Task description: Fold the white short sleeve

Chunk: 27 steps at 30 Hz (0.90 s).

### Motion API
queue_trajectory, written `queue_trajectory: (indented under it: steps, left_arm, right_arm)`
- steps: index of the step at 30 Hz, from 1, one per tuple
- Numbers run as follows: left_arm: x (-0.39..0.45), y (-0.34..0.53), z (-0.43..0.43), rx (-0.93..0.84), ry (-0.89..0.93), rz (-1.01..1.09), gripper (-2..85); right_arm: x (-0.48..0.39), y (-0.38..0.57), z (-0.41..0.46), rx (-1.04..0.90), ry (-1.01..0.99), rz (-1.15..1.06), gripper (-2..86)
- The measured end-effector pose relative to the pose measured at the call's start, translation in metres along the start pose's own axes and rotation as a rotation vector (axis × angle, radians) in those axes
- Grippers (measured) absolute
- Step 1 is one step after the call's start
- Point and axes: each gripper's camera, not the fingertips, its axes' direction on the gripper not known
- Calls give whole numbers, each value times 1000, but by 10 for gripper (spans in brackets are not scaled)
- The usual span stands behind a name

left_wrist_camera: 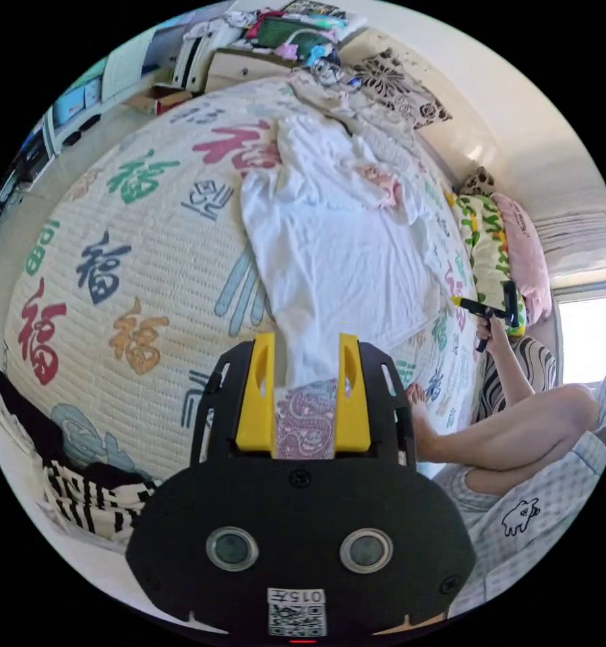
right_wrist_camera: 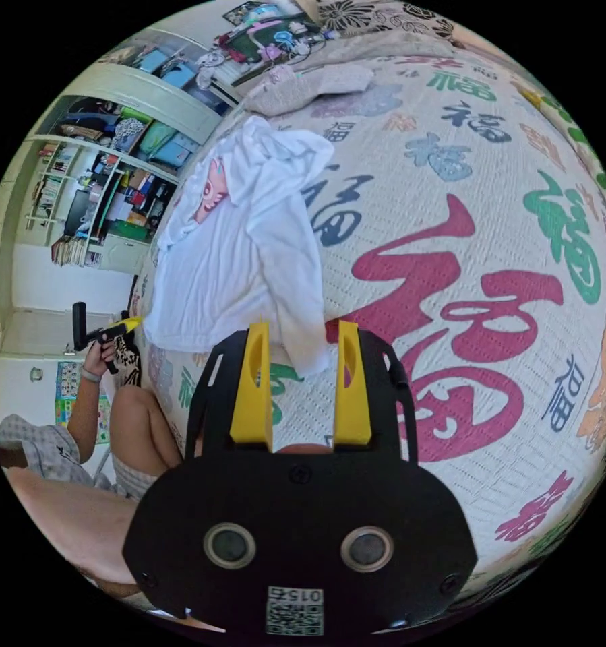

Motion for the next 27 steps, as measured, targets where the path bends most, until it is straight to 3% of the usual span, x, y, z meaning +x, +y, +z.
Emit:
queue_trajectory:
  steps: [2,5,8,14,22,27]
  left_arm:
    - [6,-10,21,-103,-3,7,113]
    - [22,-24,26,-118,-190,52,68]
    - [30,-29,17,-146,-79,96,17]
    - [43,-9,-42,-77,-55,138,2]
    - [72,2,-1,-483,-193,339,6]
    - [72,-2,13,-620,-182,388,27]
  right_arm:
    - [-3,-8,-3,-6,54,15,112]
    - [-19,-19,-5,-63,265,-77,48]
    - [-23,-21,-24,-76,165,-131,-2]
    - [18,12,-92,-50,-113,44,-9]
    - [33,64,-91,-218,-130,204,-8]
    - [33,56,-91,-241,-82,248,22]
